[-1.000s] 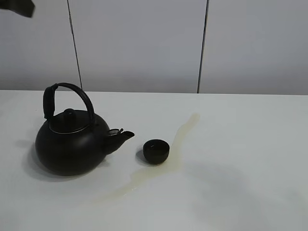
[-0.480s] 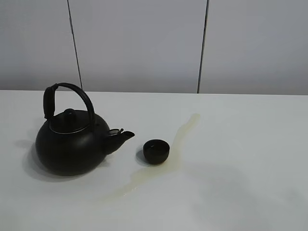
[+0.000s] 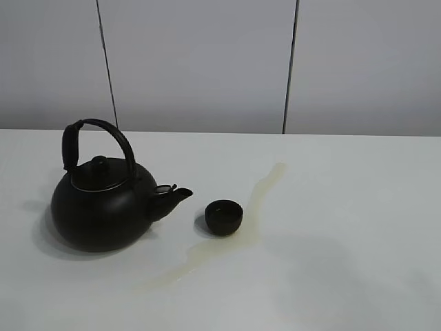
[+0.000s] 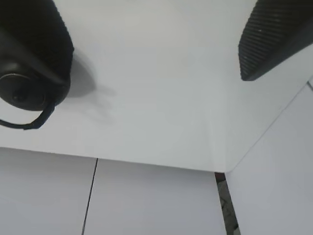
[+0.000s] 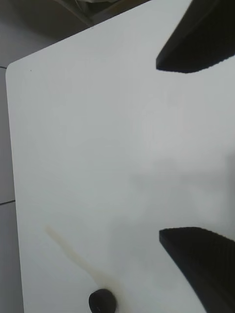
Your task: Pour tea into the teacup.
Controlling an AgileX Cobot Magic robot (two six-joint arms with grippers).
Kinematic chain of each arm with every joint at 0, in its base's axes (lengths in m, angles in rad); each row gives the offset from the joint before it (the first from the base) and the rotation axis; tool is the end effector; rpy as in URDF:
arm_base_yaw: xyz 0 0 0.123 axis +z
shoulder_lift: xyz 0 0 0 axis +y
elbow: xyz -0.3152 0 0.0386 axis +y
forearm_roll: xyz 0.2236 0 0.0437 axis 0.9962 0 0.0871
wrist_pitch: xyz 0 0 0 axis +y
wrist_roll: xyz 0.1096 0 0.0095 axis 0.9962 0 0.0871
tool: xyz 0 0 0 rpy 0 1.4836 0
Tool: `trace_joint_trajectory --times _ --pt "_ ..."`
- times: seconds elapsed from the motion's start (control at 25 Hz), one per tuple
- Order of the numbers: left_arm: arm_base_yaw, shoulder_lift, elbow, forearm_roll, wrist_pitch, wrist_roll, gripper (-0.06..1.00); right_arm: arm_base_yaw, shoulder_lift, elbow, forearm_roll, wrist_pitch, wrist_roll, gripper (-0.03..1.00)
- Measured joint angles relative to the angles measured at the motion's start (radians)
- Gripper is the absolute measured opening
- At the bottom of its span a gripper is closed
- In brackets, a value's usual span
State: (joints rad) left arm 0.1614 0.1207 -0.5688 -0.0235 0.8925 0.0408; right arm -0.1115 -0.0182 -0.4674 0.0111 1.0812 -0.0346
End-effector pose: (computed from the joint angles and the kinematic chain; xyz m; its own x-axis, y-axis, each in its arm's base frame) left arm -0.0220 -0.0056 0.2970 -0.3486 -0.0304 -0.9368 -0.1347 0.9907 0.0180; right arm -0.0421 0.0058 0.2453 -0.4865 0.0249 -0.8733 0.0885 0.9959 -0.0209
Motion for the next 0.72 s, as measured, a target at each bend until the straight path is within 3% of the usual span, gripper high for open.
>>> trace_joint_trajectory --times 0.2,0.72 --pt "0.0 -0.036 0.045 0.047 0.107 -0.08 0.66 0.0 0.0 0.0 0.0 0.0 0.0 0.59" --pt "-0.069 -0.038 0.063 0.058 0.111 -0.087 0.66 0.0 0.0 0.0 0.0 0.0 0.0 0.59"
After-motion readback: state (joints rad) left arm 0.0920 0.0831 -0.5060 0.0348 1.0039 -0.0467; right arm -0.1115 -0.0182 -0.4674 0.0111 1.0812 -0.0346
